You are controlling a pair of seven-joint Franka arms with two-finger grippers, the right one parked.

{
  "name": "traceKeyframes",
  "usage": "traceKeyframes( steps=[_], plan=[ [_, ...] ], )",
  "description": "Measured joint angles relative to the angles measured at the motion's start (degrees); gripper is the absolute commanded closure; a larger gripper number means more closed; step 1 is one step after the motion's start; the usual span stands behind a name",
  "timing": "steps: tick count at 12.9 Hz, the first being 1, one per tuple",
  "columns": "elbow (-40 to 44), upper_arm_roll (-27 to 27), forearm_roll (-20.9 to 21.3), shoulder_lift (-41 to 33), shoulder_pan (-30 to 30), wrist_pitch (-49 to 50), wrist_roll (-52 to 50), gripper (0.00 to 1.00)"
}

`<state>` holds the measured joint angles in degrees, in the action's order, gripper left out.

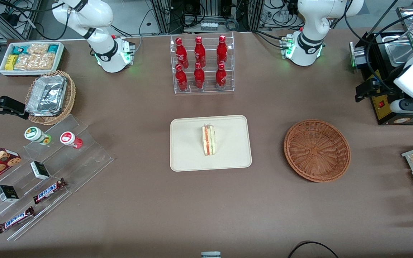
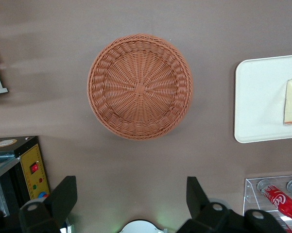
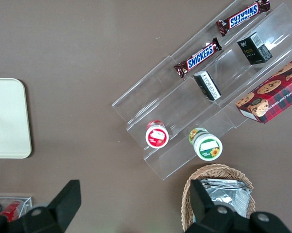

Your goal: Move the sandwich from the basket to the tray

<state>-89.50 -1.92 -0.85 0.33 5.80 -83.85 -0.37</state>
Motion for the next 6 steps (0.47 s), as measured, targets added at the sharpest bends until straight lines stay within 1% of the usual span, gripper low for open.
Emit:
traceKeyframes(
  steps=[3, 6],
  plan=[
    [0.59, 2.56, 2.12, 0.02, -1.65, -0.08, 0.00, 0.01],
    [1.05, 2.91, 2.27, 0.24, -1.78, -0.09, 0.00, 0.01]
  ],
)
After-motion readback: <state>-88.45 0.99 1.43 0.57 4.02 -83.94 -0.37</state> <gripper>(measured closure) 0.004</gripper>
